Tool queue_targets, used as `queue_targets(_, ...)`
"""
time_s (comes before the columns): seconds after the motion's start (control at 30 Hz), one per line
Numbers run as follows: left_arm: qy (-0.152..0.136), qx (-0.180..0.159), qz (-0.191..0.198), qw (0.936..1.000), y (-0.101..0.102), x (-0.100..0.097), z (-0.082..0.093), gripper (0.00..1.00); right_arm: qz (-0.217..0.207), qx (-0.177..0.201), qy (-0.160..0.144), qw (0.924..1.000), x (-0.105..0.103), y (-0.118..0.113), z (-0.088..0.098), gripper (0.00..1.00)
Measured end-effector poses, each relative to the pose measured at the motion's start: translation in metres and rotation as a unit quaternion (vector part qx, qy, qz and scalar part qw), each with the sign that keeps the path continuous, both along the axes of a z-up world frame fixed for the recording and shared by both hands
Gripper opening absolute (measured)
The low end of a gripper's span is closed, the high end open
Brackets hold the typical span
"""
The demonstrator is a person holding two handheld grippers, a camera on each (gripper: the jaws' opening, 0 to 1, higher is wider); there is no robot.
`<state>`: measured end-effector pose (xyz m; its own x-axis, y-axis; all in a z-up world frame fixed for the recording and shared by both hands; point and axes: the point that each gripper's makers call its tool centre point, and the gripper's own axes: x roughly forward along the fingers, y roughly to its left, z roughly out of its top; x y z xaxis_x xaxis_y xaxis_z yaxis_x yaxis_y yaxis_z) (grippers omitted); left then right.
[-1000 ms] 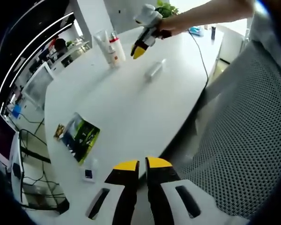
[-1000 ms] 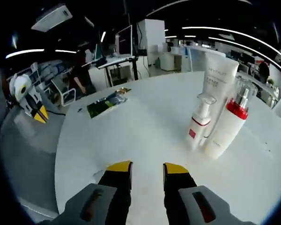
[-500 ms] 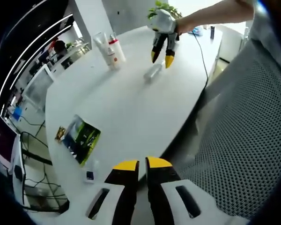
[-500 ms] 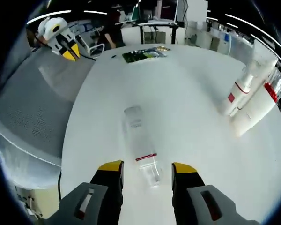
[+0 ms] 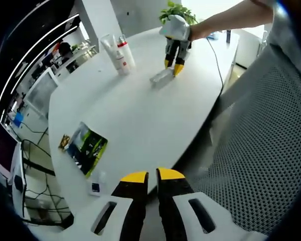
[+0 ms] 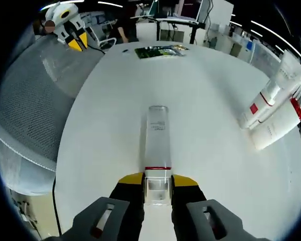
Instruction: Arrange the skincare products in the storage area until every visible bottle or jar stands upright without overlapping.
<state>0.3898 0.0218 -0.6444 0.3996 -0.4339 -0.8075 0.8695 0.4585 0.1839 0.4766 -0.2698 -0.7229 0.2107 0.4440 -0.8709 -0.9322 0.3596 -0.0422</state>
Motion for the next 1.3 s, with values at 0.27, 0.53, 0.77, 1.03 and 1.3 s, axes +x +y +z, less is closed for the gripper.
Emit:
queue_targets(0.27, 0.005, -0.051, 0.027, 0.9983, -0.005, 0.005, 0.011, 0.07, 0.021, 0.014, -0.051, 0.9984, 0.008, 0.032, 0.027, 0.11)
queue_targets(0.53, 0.042, -0.237, 0.082, 0.9671, -0.027, 0.015, 0.057, 0.13, 0.091, 0.049, -0.154, 0.9826, 0.016, 0.101, 0.096, 0.11)
queue_targets(0.77, 0.062, -0.267, 0.106, 0.9558, -0.029, 0.019, 0.061, 0.25, 0.144, 0.075, -0.215, 0.9631, 0.003, 0.146, 0.143, 0.12)
queue_targets(1.03, 0.157, -0.389, 0.116, 0.9005, -0.047, 0.01, 0.09, 0.46, 0.215, 0.14, -0.239, 0.9366, -0.035, 0.196, 0.183, 0.12)
queue_targets(1.3, 0.202, -0.427, 0.122, 0.873, -0.051, 0.007, 0.099, 0.47, 0.24, 0.133, -0.259, 0.9262, -0.054, 0.216, 0.182, 0.12)
